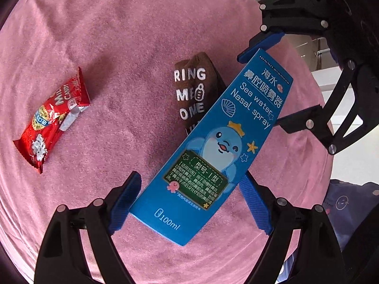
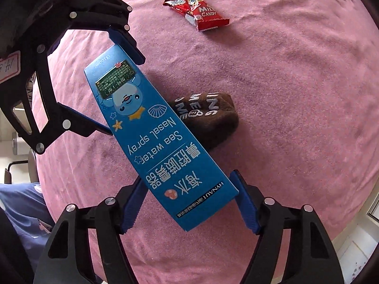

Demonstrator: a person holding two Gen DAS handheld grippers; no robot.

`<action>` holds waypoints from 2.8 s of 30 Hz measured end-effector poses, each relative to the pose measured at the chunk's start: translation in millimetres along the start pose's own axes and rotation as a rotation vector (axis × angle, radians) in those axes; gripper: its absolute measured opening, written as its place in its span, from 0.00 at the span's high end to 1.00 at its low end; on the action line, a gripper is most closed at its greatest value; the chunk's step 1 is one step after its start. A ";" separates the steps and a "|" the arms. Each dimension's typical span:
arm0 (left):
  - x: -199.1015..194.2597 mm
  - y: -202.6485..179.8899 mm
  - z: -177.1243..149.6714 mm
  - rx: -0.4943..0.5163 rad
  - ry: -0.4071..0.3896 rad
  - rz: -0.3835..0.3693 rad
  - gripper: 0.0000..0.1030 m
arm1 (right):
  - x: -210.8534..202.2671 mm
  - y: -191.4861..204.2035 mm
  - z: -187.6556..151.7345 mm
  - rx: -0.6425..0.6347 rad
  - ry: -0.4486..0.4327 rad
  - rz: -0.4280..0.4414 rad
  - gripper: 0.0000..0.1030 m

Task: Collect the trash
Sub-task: 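Carry the blue box over the yellow bin and open both tools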

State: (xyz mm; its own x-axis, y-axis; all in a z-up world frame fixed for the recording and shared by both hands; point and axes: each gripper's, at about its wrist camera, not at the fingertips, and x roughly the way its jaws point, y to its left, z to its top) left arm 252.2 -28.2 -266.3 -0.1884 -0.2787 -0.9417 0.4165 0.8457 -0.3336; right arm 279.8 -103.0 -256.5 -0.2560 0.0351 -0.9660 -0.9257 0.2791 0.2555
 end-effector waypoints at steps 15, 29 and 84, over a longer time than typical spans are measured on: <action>-6.6 -30.8 -7.3 0.088 0.024 0.036 0.36 | -14.7 20.1 -18.2 -0.059 -0.018 -0.040 0.38; -45.7 -122.2 18.7 0.242 0.003 0.133 0.36 | -72.8 27.8 -110.7 0.060 -0.106 -0.101 0.38; 73.6 -477.2 259.1 0.860 0.102 0.225 0.15 | -86.1 -105.7 -541.8 0.721 -0.306 -0.102 0.33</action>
State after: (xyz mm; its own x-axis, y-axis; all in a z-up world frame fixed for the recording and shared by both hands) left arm 270.0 -570.2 -187.5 -0.0833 -0.0709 -0.9940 0.9683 0.2301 -0.0976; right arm 248.8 -655.5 -179.2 0.0058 0.2090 -0.9779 -0.5051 0.8446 0.1776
